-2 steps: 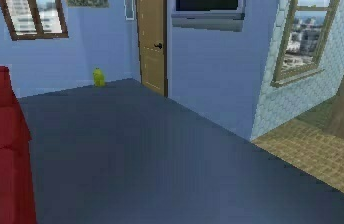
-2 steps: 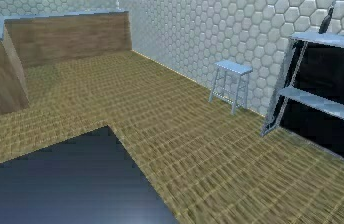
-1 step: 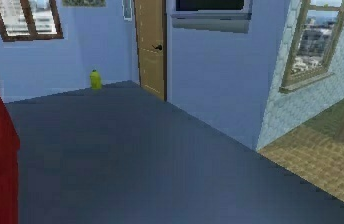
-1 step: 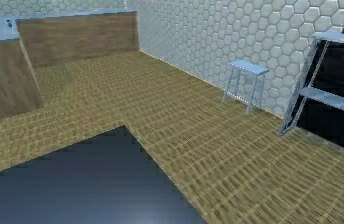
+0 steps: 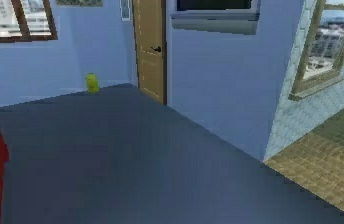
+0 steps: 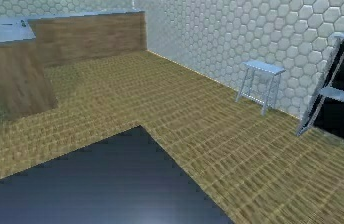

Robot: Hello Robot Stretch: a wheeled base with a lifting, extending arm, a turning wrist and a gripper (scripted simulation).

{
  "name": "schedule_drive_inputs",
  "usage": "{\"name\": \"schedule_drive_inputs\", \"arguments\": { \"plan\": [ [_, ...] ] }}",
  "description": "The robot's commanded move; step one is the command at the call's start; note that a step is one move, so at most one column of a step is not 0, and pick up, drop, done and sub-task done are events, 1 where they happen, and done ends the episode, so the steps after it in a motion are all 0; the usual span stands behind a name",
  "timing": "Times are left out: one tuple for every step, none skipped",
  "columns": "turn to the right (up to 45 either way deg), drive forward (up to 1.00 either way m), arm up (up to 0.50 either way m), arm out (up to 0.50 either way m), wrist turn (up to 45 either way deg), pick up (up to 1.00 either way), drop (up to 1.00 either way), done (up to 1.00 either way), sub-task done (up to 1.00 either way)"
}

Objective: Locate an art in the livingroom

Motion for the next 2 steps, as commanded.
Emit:
{"name": "schedule_drive_inputs", "arguments": {
  "plan": [
    [45.0,0.0,0.0,0.0,0.0,0.0,0.0,0.0,0.0],
    [9.0,0.0,0.0,0.0,0.0,0.0,0.0,0.0,0.0]
  ]
}}
